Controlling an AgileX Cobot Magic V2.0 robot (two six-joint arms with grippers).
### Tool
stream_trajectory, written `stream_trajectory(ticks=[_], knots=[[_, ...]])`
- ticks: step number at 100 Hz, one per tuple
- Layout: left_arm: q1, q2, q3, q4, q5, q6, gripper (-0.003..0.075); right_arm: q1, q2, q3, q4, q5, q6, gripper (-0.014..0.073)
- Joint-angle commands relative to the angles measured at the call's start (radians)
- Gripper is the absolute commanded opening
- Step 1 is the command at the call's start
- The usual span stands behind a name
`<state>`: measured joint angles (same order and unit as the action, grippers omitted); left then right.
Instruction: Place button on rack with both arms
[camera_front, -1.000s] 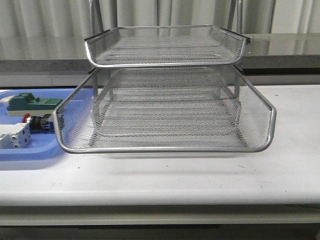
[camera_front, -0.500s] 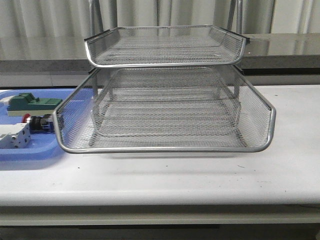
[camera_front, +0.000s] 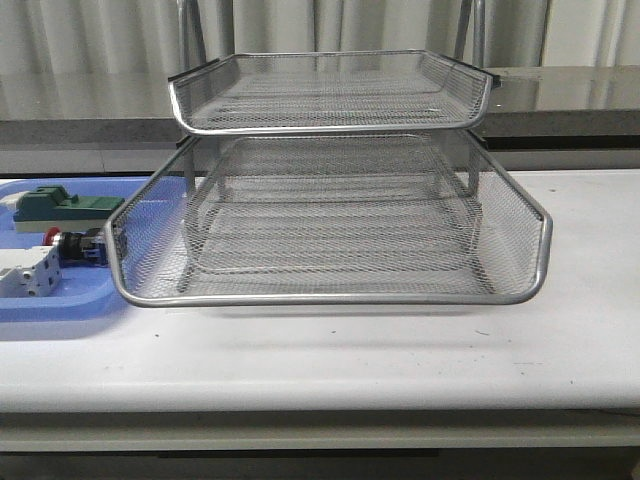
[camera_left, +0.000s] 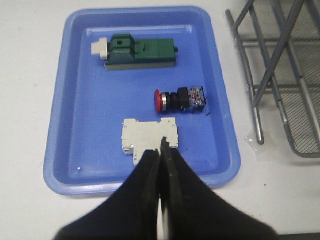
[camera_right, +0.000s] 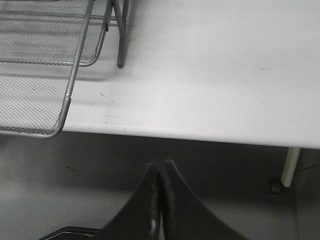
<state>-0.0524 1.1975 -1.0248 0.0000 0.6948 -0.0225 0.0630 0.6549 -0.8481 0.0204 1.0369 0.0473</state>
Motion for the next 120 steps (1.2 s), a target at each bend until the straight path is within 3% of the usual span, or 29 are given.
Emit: stream_trajectory(ticks=[1, 28, 35, 42, 59, 68, 96, 110, 120], knots=[[0.001, 0.086, -0.119, 0.000, 0.026, 0.045, -0.0020, -0.001, 0.000, -0.034, -0.007, -0.051, -0.003, -0.0071], [0.001, 0.293, -0.267, -0.024, 0.084, 0.217, -0.0015, -0.001, 0.000, -0.034, -0.007, -0.051, -0.003, -0.0071], [0.001, 0.306, -0.270, -0.045, 0.082, 0.261, 0.0036, -0.001, 0.000, -0.034, -0.007, -0.051, -0.003, -0.0071], [0.001, 0.310, -0.270, -0.059, 0.082, 0.299, 0.0149, -0.001, 0.000, -0.034, -0.007, -0.051, -0.003, -0.0071], [0.001, 0.310, -0.270, -0.056, 0.082, 0.317, 0.0542, -0.001, 0.000, -0.034, -0.007, -0.051, -0.003, -0.0071], [0.001, 0.310, -0.270, -0.056, 0.082, 0.317, 0.0636, -0.001, 0.000, -0.034, -0.007, -0.051, -0.003, -0.0071], [0.001, 0.317, -0.270, -0.107, 0.052, 0.322, 0.0640, -0.001, 0.000, -0.034, -0.007, -0.051, -0.003, -0.0071], [0.001, 0.362, -0.289, -0.107, 0.022, 0.405, 0.0640, -0.001, 0.000, -0.034, -0.007, -0.051, -0.003, -0.0071], [0.001, 0.430, -0.367, -0.110, 0.073, 0.471, 0.0640, -0.001, 0.000, -0.034, -0.007, -0.051, -0.003, -0.0071]])
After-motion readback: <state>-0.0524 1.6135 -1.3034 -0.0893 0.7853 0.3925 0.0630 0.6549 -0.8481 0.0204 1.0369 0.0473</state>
